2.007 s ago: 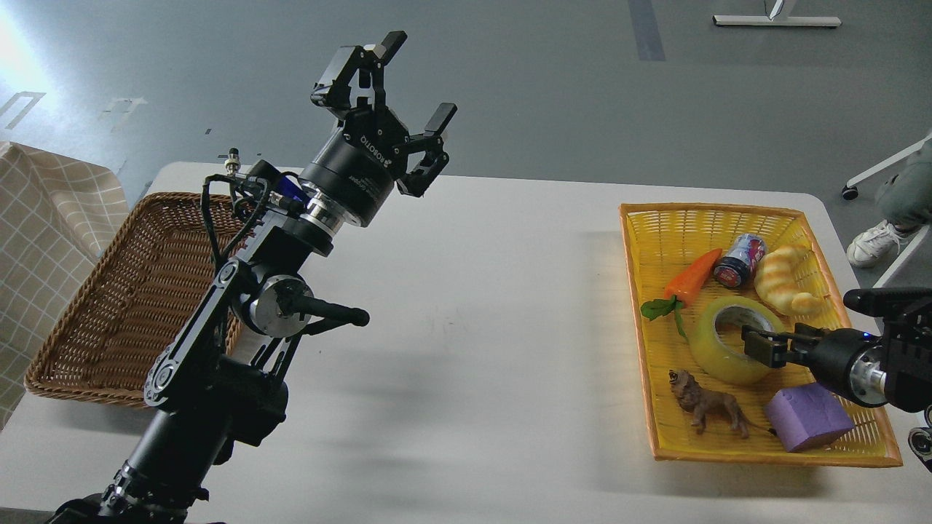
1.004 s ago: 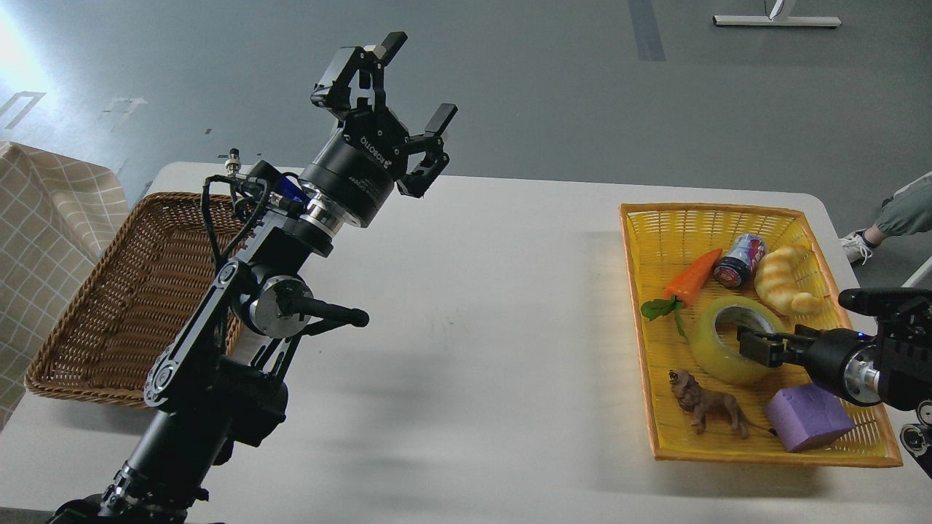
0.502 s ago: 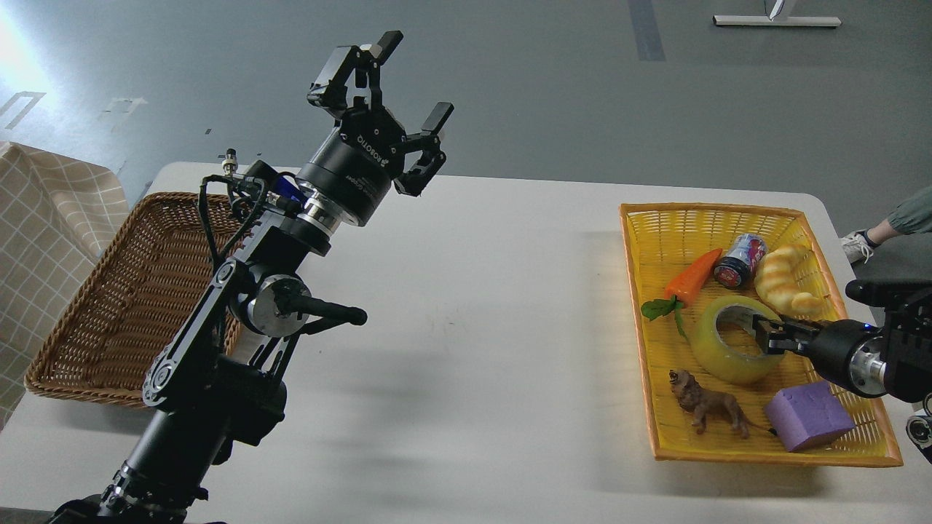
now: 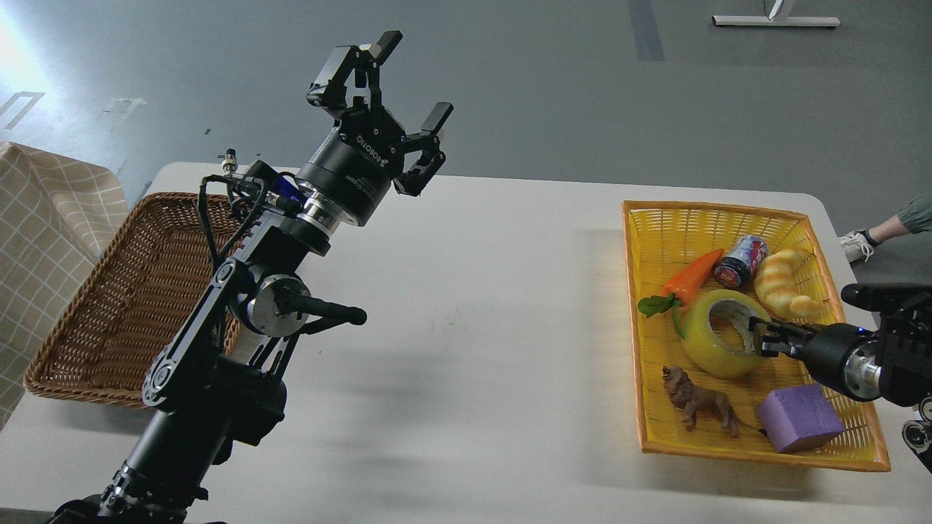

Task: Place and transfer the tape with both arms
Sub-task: 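Hook the right gripper into the tape roll's hole and grip it, then lift the tape roll out of the tray with the right gripper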

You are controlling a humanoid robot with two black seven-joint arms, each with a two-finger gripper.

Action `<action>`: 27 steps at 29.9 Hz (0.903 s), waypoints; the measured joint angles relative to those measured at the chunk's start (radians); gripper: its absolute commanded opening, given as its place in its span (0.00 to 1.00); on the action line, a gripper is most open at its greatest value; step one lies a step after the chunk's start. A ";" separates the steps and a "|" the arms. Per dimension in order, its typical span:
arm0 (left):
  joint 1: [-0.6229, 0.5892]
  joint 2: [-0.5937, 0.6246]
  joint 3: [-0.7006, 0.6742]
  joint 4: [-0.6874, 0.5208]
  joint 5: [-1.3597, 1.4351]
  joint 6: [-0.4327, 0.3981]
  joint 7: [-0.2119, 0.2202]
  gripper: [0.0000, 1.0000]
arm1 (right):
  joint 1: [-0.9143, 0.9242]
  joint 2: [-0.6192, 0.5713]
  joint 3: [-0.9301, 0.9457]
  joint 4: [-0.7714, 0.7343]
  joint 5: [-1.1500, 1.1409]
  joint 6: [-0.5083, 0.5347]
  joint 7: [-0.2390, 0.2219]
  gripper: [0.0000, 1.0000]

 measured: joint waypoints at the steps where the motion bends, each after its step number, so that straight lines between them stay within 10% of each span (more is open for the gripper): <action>1: 0.000 0.000 0.000 0.001 0.000 0.000 0.000 0.98 | 0.000 -0.001 0.000 0.001 0.009 0.000 0.005 0.11; 27: 0.006 0.000 -0.001 0.003 0.000 0.003 0.000 0.98 | 0.101 -0.081 0.013 0.030 0.145 0.000 0.054 0.11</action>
